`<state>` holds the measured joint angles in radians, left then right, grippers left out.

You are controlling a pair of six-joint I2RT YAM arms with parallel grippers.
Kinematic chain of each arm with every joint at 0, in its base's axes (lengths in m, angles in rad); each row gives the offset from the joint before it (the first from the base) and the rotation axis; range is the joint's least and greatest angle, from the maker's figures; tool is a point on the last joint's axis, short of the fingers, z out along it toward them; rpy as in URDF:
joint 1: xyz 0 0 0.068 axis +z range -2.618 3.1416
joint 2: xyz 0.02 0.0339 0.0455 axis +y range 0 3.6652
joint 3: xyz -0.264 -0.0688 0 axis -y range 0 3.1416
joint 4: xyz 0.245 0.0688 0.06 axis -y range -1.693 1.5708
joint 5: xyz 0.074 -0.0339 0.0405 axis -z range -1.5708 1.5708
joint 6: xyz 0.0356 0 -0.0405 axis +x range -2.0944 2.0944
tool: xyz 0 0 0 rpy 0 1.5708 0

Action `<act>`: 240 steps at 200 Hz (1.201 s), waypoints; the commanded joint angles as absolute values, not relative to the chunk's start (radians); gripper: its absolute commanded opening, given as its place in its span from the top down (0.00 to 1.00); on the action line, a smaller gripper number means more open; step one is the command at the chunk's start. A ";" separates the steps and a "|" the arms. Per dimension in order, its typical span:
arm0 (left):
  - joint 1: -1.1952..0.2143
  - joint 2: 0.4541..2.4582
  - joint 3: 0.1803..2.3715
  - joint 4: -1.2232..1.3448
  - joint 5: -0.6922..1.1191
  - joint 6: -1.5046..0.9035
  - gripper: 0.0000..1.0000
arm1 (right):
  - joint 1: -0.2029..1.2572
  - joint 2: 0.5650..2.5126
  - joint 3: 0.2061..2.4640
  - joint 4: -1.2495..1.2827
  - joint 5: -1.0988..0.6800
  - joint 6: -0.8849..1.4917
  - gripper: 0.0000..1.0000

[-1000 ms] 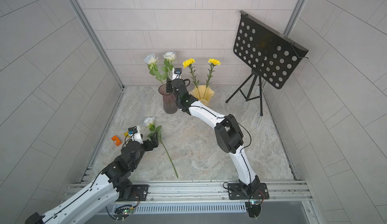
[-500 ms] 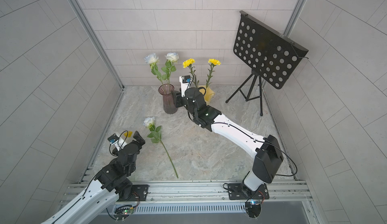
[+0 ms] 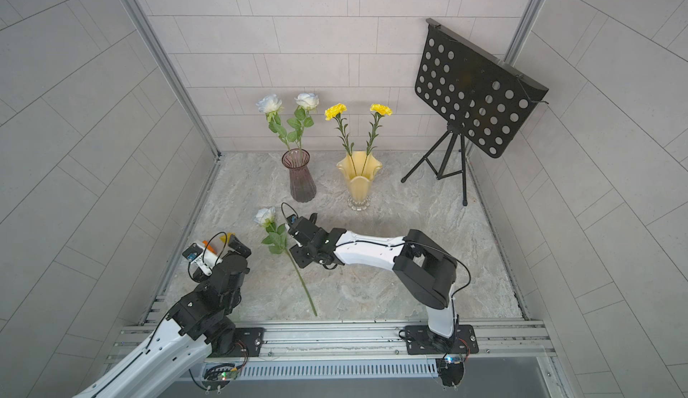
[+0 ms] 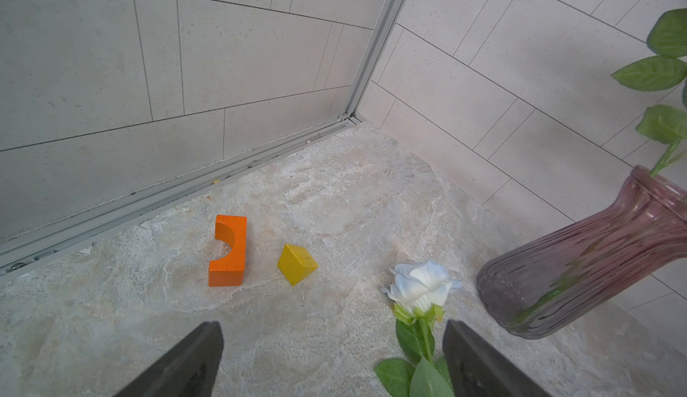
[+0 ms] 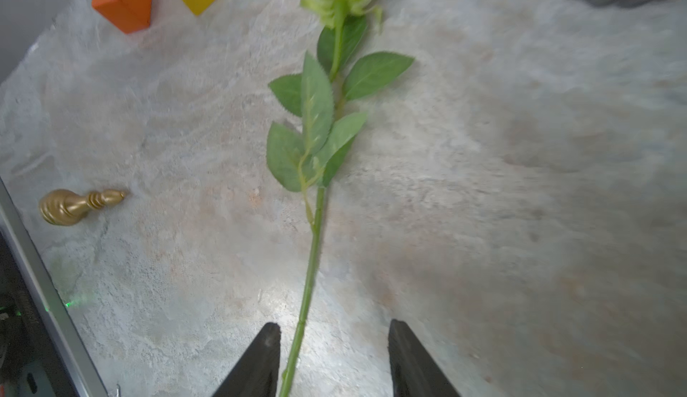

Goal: Arrange the flowers in different vases according to their colors
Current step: Pick up the flower at the center of the board.

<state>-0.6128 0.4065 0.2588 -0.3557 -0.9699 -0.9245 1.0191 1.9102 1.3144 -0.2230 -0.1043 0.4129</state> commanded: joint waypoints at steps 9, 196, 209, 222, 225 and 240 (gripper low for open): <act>-0.608 0.402 0.272 -0.361 -0.993 -0.916 0.00 | 1.044 1.995 1.430 -0.308 -0.109 0.382 0.48; -0.608 0.396 0.265 -0.347 -0.985 -0.904 0.00 | 1.022 2.197 1.561 -0.438 0.039 0.421 0.94; -0.607 0.396 0.263 -0.342 -0.983 -0.903 0.00 | 1.015 2.180 1.546 -0.439 0.050 0.428 1.00; -0.607 0.396 0.260 -0.334 -0.980 -0.896 0.00 | 1.014 2.153 1.529 -0.438 0.057 0.427 1.00; -0.607 0.397 0.258 -0.333 -0.979 -0.895 0.00 | 1.014 2.145 1.526 -0.437 0.058 0.428 1.00; -0.607 0.396 0.260 -0.330 -0.976 -0.886 0.00 | 1.014 2.092 1.503 -0.433 0.070 0.423 1.00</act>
